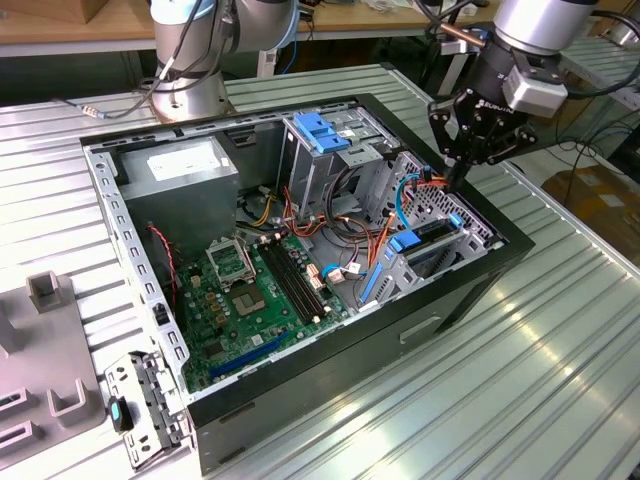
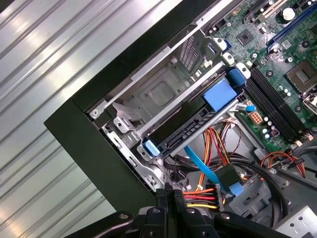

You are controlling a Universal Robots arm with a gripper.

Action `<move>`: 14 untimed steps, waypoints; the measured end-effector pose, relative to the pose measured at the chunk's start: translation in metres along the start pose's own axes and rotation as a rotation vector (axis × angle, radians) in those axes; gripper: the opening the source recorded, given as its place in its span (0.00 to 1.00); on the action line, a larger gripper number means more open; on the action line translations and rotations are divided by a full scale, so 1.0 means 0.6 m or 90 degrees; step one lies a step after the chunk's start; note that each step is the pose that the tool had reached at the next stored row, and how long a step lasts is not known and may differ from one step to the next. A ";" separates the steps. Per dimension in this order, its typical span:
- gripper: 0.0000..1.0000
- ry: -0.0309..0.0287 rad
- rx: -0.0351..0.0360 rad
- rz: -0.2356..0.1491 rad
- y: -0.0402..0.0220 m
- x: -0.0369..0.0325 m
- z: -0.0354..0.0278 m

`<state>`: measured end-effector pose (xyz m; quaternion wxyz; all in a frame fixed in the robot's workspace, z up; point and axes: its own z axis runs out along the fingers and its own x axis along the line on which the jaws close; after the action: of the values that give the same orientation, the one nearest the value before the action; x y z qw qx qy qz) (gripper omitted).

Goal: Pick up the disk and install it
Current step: 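Insert the first disk wire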

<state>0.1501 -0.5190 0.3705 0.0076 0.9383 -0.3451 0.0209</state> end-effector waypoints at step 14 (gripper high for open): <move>0.17 0.0001 -0.0051 0.114 0.003 -0.003 0.001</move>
<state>0.1474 -0.5191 0.3699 0.0094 0.9037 -0.4276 0.0201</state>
